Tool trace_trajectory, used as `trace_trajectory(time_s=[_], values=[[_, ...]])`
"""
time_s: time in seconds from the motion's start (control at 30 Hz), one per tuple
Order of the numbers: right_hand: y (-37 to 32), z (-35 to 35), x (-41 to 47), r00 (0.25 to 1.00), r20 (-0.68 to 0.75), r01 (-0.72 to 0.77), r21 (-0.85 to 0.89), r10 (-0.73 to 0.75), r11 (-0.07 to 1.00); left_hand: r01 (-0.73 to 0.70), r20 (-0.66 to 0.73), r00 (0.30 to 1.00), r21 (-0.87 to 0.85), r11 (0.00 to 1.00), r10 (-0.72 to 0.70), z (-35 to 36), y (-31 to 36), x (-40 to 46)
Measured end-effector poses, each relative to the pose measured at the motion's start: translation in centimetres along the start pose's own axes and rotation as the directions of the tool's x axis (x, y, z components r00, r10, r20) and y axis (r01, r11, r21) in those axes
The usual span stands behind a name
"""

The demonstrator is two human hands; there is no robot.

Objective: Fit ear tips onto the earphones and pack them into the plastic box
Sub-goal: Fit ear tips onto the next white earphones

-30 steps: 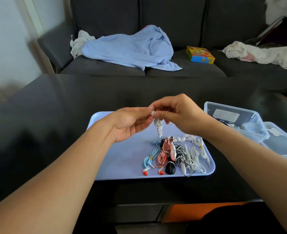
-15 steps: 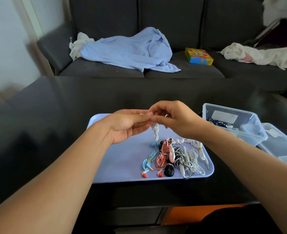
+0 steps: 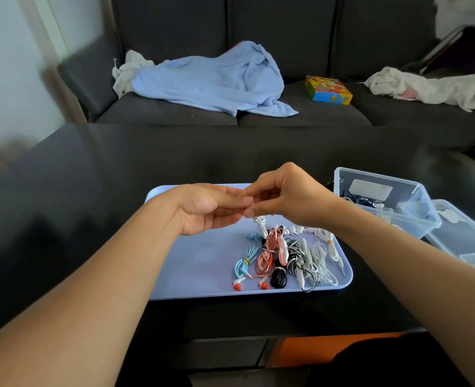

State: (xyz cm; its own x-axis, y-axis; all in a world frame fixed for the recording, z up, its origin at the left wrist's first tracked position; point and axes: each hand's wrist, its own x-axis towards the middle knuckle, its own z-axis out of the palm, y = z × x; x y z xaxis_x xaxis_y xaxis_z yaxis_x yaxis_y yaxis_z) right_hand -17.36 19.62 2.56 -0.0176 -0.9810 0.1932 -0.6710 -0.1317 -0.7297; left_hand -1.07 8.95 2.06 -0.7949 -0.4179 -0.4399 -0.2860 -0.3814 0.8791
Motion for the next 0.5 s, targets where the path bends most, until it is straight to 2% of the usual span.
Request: trace_trajectory(time_s=[0.17,0.37,0.5], values=[[0.2,0.4,0.0,0.998,-0.057,0.000,0.077,0.005,0.997,-0.028,-0.031,0.999,0.000,1.000,0.028,0.1,0.0,0.2],[0.4,1.2,0.3,0.993,-0.068,0.081,-0.159,-0.093,0.984,-0.010,-0.066,0.998,0.011,1.000,0.011,-0.2,-0.4,0.3],[0.5,1.2,0.3,0.999,-0.038,0.021,-0.099,-0.025,0.995,-0.026,-0.083,0.996,0.058,0.998,0.030,-0.3,-0.3,0.2]])
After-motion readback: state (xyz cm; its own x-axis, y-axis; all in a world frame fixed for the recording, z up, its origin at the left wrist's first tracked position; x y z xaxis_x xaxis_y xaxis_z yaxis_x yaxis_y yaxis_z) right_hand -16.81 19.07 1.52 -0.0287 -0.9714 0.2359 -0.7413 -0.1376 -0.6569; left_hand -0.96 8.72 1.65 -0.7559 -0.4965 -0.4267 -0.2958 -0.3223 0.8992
